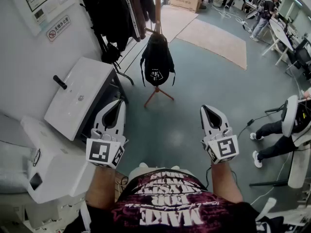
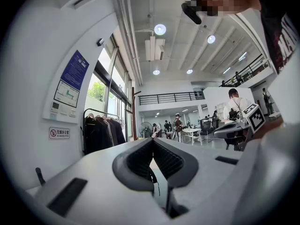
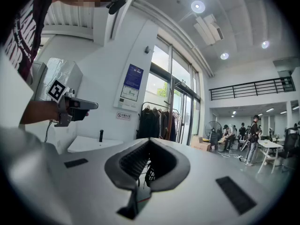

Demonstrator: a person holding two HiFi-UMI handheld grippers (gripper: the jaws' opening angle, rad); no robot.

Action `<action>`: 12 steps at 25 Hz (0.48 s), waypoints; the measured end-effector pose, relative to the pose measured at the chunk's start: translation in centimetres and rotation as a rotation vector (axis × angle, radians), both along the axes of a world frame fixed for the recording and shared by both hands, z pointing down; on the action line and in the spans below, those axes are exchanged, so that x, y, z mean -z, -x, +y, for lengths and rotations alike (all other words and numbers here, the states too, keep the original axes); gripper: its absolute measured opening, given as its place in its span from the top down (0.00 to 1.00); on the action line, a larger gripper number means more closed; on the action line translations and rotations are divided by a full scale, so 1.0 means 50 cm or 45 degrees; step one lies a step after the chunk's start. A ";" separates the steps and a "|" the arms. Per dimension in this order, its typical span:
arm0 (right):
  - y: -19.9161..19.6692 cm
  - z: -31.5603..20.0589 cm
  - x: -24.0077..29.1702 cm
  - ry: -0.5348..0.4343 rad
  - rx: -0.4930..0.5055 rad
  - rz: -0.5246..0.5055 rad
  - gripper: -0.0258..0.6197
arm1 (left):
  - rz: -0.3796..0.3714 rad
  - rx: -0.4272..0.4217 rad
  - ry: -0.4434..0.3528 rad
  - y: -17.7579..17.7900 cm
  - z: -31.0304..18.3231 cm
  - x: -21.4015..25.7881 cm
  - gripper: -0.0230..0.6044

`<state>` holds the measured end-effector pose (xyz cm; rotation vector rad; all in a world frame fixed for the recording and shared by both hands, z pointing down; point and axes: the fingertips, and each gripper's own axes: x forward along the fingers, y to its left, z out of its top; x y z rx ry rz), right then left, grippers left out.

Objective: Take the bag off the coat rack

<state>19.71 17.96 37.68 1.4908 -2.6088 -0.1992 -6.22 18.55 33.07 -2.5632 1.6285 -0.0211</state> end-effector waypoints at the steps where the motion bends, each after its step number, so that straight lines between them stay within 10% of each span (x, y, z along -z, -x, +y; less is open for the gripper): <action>1: 0.018 0.003 -0.002 0.002 0.007 0.008 0.95 | -0.011 -0.002 -0.005 0.013 0.002 -0.002 0.95; 10: 0.131 0.018 -0.039 0.121 -0.001 -0.010 0.95 | 0.033 0.000 0.006 0.146 -0.002 -0.039 0.95; 12: 0.139 0.018 -0.043 0.139 -0.039 -0.027 0.82 | 0.031 -0.024 0.032 0.163 -0.003 -0.052 0.95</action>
